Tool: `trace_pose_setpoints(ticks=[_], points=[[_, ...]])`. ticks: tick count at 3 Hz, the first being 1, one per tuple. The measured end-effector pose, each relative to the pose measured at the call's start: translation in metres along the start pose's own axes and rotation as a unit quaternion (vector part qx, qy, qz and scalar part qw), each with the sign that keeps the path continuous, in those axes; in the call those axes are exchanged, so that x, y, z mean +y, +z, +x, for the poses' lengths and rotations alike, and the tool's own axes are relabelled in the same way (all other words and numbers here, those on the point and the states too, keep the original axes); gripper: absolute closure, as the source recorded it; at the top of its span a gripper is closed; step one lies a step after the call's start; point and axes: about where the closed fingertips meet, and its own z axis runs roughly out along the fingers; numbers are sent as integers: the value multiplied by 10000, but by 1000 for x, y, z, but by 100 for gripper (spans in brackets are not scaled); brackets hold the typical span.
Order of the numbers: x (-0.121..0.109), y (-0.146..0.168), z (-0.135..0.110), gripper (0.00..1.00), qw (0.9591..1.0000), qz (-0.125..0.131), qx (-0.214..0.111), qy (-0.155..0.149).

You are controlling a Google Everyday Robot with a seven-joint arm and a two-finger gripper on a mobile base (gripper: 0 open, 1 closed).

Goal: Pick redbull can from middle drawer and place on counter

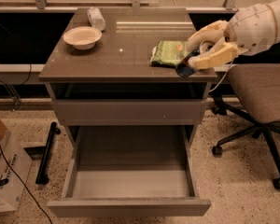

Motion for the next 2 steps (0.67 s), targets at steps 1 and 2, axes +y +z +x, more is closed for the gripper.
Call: trace_pose_setpoints(ticks=[1,2], points=[[-2,3,0,100,10000,46,0,-8],[-21,13,-10,100,9993,281,39,-251]])
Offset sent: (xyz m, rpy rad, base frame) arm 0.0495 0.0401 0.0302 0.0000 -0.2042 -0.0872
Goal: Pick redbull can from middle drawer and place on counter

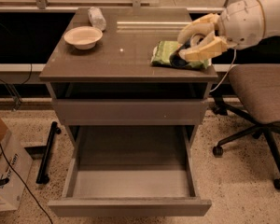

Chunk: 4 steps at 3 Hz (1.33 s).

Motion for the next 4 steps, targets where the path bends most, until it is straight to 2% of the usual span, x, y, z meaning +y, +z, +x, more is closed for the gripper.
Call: trace_pose_setpoints(ticks=[1,2,3,4], points=[[-30,30,-13,100,9990,271,-90,-356],[-65,77,-6,100,9974,383,40,-615],[-87,104,10,100,9961,501,253,-677],[-116,125,37,100,9931,793,590,-637]])
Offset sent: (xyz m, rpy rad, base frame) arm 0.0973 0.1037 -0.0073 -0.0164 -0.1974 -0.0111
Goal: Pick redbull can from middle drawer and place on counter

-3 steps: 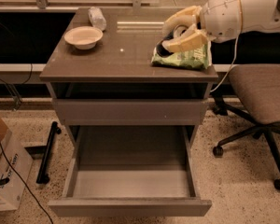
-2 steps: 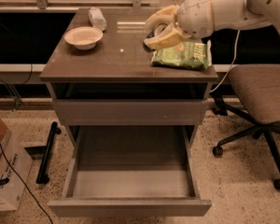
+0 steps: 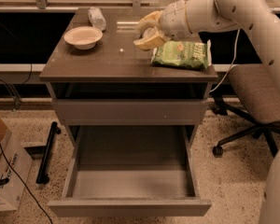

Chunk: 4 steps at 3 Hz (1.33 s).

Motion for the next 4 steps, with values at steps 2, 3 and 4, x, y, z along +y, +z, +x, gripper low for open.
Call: trace_pose_setpoints(ticks=[2,3,4], points=[[-38,42,49,82,9990,255,319,-157],[-55,57,63,50,9986,215,390,-283],[-53,60,62,28,9988,189,374,-272]])
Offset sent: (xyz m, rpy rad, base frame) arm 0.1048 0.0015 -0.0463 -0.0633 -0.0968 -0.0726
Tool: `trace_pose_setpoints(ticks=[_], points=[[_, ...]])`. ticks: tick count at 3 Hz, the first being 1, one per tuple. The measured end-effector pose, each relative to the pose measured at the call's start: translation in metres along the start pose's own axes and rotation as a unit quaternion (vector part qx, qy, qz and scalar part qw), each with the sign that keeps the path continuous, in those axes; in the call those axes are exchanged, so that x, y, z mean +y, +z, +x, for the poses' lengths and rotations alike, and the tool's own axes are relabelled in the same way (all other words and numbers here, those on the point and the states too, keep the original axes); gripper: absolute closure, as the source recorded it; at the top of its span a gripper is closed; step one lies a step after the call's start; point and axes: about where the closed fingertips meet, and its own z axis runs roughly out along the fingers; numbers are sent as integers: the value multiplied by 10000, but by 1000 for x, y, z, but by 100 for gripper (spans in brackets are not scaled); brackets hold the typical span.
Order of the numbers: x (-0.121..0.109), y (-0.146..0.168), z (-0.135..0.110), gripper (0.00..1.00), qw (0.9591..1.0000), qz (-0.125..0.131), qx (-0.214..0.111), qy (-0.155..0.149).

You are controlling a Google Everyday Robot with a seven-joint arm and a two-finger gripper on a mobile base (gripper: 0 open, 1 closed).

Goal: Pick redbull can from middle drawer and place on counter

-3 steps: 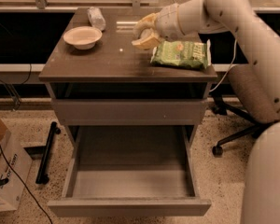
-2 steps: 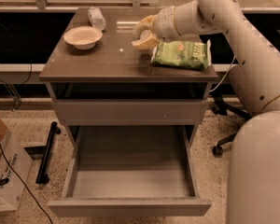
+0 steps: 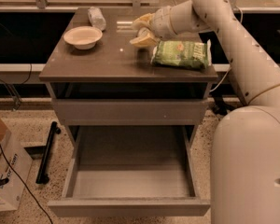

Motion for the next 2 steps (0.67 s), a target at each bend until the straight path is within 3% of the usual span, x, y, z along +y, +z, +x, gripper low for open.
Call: trace_pose_setpoints(ticks=[1,2], points=[[2,5,0,0,10000,-33,-17,5],[2,5,0,0,10000,-35,-19,5]])
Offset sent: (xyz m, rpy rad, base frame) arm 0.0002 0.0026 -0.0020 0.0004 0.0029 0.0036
